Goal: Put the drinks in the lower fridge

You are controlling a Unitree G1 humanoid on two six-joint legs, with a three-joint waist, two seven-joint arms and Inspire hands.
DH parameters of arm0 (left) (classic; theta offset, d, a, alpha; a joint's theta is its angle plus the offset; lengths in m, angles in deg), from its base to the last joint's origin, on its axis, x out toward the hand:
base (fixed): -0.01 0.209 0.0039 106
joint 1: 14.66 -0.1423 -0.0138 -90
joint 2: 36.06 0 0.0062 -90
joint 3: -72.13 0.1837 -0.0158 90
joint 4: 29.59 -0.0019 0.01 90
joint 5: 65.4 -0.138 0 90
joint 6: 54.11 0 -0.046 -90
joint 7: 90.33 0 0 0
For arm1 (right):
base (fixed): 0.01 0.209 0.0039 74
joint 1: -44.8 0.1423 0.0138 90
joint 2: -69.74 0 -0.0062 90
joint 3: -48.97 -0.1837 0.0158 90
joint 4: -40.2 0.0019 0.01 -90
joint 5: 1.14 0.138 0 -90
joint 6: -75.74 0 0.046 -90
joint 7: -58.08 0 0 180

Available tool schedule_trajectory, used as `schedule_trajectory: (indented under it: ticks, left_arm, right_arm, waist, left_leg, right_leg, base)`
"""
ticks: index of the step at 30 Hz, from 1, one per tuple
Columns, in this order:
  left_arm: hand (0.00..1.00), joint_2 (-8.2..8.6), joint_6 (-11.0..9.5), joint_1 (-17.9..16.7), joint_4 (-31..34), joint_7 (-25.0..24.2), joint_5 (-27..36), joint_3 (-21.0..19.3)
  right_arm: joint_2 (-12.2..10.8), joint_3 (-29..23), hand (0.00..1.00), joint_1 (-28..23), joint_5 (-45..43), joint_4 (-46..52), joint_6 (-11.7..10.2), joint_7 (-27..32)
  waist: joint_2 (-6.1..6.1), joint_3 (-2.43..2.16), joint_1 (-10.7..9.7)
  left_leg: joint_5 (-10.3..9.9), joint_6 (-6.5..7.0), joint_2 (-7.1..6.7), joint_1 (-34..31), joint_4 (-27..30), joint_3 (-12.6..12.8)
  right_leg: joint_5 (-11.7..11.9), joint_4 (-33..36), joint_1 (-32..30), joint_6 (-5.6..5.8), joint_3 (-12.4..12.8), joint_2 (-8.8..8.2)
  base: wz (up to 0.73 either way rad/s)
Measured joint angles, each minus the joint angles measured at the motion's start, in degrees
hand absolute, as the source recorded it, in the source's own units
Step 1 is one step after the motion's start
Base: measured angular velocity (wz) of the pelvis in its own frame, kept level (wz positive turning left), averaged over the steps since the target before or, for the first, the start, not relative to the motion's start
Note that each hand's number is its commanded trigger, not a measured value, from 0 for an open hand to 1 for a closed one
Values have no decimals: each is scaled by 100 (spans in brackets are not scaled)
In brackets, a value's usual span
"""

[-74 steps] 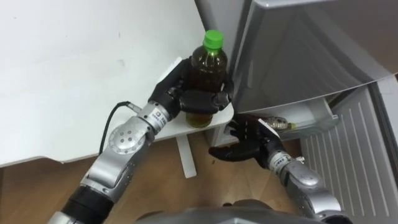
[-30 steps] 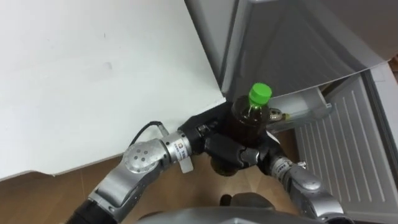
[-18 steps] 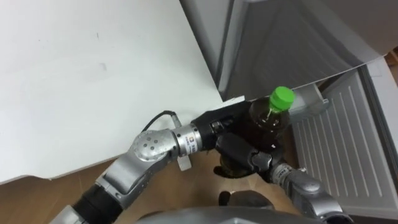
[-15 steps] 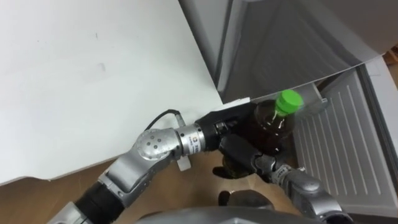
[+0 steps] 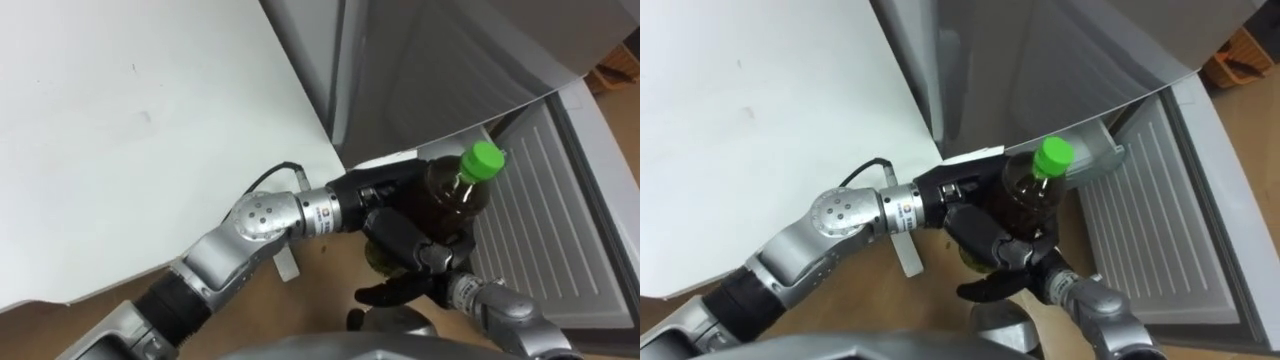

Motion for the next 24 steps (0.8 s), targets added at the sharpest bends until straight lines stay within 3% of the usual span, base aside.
schedule_trajectory:
  ticks: [11,24]
  left_arm:
    - [100,-151,-22,0,-3,85,-19,-27]
    - [100,-146,-89,0,-591,215,-37,-79]
  right_arm:
    - [0,4,0,-54,-50,15,-2,-196]
    - [-26,7,0,-159,116,364,-12,-353]
  waist:
    - [-59,3,72]
    - [-101,8,300]
  left_leg:
    - [-1,0,2,35,-15,-2]
    - [-6,-2,10,-23,26,-19]
  right_leg:
    - [-5,-1,9,4,20,-1]
    - [-5,12,-13,2,8,1]
  base:
    - [-1]
    - [1]
